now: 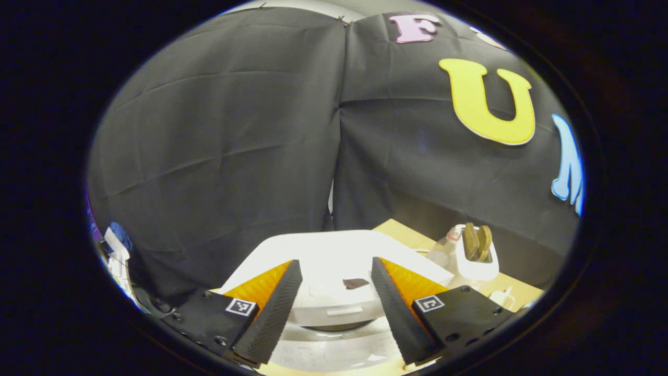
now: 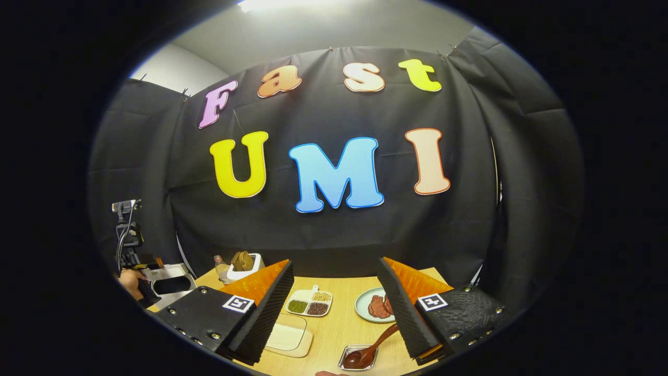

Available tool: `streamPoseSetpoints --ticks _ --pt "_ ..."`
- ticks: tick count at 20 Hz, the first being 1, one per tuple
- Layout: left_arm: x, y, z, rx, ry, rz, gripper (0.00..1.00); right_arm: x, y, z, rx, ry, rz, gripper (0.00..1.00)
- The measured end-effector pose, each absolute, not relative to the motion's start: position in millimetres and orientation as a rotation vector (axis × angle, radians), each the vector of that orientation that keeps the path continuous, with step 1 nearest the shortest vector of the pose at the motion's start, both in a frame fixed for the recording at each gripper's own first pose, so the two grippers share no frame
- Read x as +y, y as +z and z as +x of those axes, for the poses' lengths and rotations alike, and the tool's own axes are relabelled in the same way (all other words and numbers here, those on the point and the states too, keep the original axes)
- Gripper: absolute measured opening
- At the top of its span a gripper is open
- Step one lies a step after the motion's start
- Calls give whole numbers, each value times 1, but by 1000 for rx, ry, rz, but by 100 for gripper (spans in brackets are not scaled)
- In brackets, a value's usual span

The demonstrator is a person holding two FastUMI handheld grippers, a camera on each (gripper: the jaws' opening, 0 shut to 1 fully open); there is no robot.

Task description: Close the left gripper, press the button to open the rice cooker; take a wooden spoon from the chopstick holder with the right hand, scoop a spoonful of rice and pour it into the rice cooker, then put the wooden spoon back into the chopstick holder.

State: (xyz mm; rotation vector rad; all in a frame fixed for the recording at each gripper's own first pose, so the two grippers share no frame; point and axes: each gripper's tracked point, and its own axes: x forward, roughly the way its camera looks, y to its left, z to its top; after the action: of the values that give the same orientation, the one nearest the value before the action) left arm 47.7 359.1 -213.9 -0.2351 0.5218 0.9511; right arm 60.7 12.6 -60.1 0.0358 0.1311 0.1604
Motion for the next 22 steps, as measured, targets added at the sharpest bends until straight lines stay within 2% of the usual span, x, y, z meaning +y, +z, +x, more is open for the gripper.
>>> streamPoseSetpoints --ticks 9,22 --pt "348 -260 46 617 905 -227 95 16 -68 53 157 143 49 98" --pt "344 -285 42 674 862 -219 96 25 -75 44 182 146 57 98"
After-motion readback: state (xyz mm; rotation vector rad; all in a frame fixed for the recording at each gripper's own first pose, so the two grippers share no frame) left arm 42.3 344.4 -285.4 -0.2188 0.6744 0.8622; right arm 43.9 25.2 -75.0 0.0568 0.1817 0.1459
